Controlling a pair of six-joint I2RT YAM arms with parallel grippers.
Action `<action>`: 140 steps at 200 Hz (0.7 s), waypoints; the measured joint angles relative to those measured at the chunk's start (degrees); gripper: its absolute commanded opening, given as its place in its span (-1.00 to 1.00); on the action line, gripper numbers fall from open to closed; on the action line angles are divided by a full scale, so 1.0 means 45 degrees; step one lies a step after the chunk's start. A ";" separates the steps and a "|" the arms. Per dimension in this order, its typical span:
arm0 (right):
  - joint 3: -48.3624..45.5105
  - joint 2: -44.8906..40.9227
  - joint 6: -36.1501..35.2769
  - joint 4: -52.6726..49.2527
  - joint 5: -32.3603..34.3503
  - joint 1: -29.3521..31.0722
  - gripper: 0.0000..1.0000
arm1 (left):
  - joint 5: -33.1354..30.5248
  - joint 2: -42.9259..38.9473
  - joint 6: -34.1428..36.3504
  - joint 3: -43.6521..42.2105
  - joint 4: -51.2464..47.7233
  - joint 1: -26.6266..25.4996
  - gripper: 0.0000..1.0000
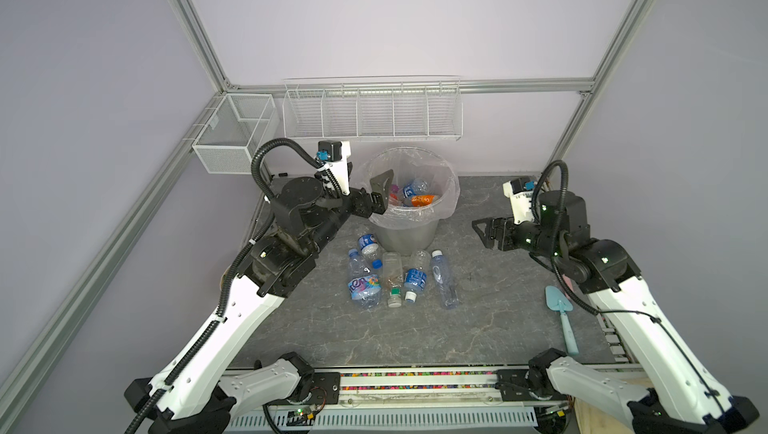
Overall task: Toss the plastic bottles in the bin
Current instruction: 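Lower the right gripper to the clear bottle with white cap while the left withdraws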
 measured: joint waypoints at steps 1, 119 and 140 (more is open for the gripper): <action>-0.0019 0.0015 0.0024 0.0000 -0.0005 0.0000 0.76 | -0.0010 -0.0039 -0.0005 -0.0044 0.0010 0.0000 0.99; -0.2385 0.1923 0.0918 0.0423 -0.1224 0.0015 0.84 | -0.0500 -0.3779 -0.1384 -0.4653 -0.0078 -0.0010 0.96; -0.2696 0.2331 0.0947 0.0636 -0.1375 0.0049 0.86 | -0.0491 -0.4255 -0.1865 -0.5571 -0.0136 -0.0010 0.94</action>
